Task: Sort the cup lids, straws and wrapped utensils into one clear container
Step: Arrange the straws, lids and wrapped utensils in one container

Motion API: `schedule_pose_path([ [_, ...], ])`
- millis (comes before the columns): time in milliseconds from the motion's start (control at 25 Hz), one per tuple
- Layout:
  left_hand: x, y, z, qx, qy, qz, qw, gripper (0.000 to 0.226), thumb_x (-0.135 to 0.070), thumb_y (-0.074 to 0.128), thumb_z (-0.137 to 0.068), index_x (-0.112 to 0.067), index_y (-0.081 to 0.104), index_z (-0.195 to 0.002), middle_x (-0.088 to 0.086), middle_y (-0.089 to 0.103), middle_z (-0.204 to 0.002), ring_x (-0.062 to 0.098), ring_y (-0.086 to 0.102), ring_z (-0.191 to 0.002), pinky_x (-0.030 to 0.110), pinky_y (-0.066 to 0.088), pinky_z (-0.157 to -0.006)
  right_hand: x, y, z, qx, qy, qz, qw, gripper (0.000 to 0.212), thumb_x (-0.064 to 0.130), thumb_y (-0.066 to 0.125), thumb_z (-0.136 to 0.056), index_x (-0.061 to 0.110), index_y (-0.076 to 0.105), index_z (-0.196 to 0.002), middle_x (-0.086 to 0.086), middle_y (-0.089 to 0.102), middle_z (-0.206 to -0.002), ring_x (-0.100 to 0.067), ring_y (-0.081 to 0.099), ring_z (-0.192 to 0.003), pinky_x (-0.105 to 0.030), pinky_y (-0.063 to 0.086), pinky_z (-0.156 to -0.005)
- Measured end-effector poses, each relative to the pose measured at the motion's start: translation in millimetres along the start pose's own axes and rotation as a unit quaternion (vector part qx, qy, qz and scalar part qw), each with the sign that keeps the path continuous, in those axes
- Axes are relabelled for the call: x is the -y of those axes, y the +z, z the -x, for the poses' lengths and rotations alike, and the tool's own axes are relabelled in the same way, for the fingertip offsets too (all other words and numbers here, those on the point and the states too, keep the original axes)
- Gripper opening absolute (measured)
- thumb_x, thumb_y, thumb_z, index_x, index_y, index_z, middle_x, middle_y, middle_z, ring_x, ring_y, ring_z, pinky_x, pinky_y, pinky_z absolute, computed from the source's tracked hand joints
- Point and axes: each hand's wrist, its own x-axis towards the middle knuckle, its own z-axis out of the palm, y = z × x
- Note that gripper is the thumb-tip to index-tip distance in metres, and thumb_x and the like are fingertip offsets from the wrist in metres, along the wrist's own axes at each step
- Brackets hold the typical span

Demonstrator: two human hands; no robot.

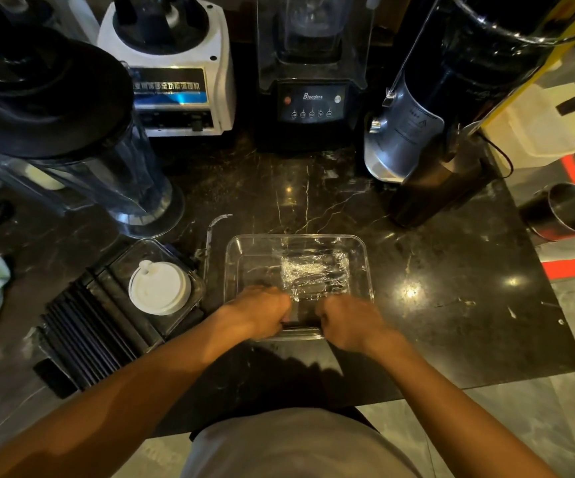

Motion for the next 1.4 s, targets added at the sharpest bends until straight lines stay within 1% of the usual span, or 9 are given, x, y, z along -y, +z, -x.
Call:
schedule_pose_path([
  [120,5.9,-1.0,-0.7,0.008,0.008,0.043,0.999,0.019,-0.017,0.064,-0.097,-0.018,0.074,-0.113,0.002,0.073,-0.119,0.020,0.066,-0.110,0.032,0.048,-0.096,0.8,-0.9,-13.5,0.066,-0.004,-0.012,0.998,0.019,0.007,0.053,-0.095,0.010,0.071,-0.103,-0.006,0.066,-0.097,-0.017,0.059,-0.081,-0.025,0.039,-0.061],
  [320,9.6,-1.3,2.9,-0.001,0.009,0.074,0.997,0.016,-0.018,0.060,-0.099,-0.017,0.076,-0.103,-0.002,0.073,-0.095,0.014,0.066,-0.085,0.028,0.049,-0.078,4.7,-6.3,-28.8,0.010,-0.001,-0.019,1.000,0.021,0.012,0.055,-0.094,0.012,0.066,-0.112,-0.008,0.064,-0.110,-0.024,0.060,-0.100,-0.037,0.049,-0.084],
  [560,9.5,-5.4,-0.3,-0.011,0.004,0.092,0.996,0.027,-0.020,0.058,-0.102,-0.018,0.067,-0.127,0.004,0.070,-0.119,0.020,0.066,-0.107,0.032,0.051,-0.090,4.9,-12.1,-36.9,-0.057,0.020,-0.014,0.998,0.032,0.019,0.060,-0.092,0.011,0.062,-0.123,-0.010,0.057,-0.130,-0.030,0.050,-0.126,-0.046,0.046,-0.105],
  [840,9.8,-4.1,5.5,-0.016,0.015,0.122,0.992,0.017,-0.021,0.060,-0.101,-0.020,0.068,-0.116,0.001,0.069,-0.113,0.017,0.066,-0.101,0.038,0.055,-0.090,-1.5,-4.3,-37.4,-0.047,0.027,-0.037,0.998,0.024,0.015,0.055,-0.096,0.017,0.066,-0.117,-0.008,0.067,-0.114,-0.018,0.054,-0.093,-0.031,0.046,-0.084],
  [1001,12.8,-19.2,42.2,-0.137,0.027,0.185,0.973,0.019,-0.030,0.057,-0.102,-0.028,0.069,-0.117,-0.008,0.069,-0.104,0.006,0.064,-0.092,0.030,0.054,-0.083,8.4,-12.0,-26.3,-0.045,0.039,0.010,0.998,0.021,0.020,0.054,-0.099,0.022,0.070,-0.112,-0.005,0.072,-0.109,-0.022,0.068,-0.098,-0.032,0.052,-0.080],
  [1121,46.5,-28.4,109.4,-0.338,-0.023,0.265,0.903,0.023,-0.025,0.059,-0.100,-0.023,0.071,-0.120,-0.006,0.071,-0.105,0.001,0.065,-0.090,0.021,0.052,-0.082,56.7,-35.0,-5.6,-0.180,-0.016,-0.032,0.983,0.015,0.021,0.057,-0.102,0.026,0.069,-0.110,0.002,0.074,-0.090,-0.013,0.068,-0.074,-0.028,0.049,-0.062],
  [1201,83.2,-19.9,164.4,-0.432,-0.097,0.258,0.859,0.029,-0.019,0.058,-0.092,-0.019,0.072,-0.117,-0.005,0.069,-0.106,0.002,0.064,-0.091,0.028,0.054,-0.083,112.6,-42.7,9.3,-0.259,-0.117,-0.137,0.949,0.016,0.021,0.060,-0.101,0.026,0.071,-0.112,0.007,0.075,-0.085,-0.005,0.064,-0.063,-0.026,0.047,-0.056],
  [1281,119.3,-6.2,215.8,-0.423,-0.171,0.188,0.870,0.044,-0.017,0.057,-0.080,-0.016,0.069,-0.122,0.003,0.066,-0.111,0.019,0.066,-0.098,0.039,0.055,-0.086,168.2,-33.7,14.2,-0.204,-0.168,-0.215,0.940,0.013,0.025,0.061,-0.100,0.031,0.071,-0.107,0.011,0.074,-0.083,-0.002,0.065,-0.065,-0.028,0.052,-0.061],
  [1401,163.2,15.6,272.5,-0.285,-0.233,0.022,0.930,0.069,-0.029,0.068,-0.079,-0.022,0.049,-0.145,0.010,0.052,-0.141,0.034,0.056,-0.127,0.052,0.051,-0.099,222.4,12.4,0.6,-0.026,-0.136,-0.218,0.966,0.020,0.038,0.063,-0.097,0.022,0.070,-0.106,0.007,0.074,-0.088,-0.009,0.069,-0.082,-0.039,0.058,-0.083],
])
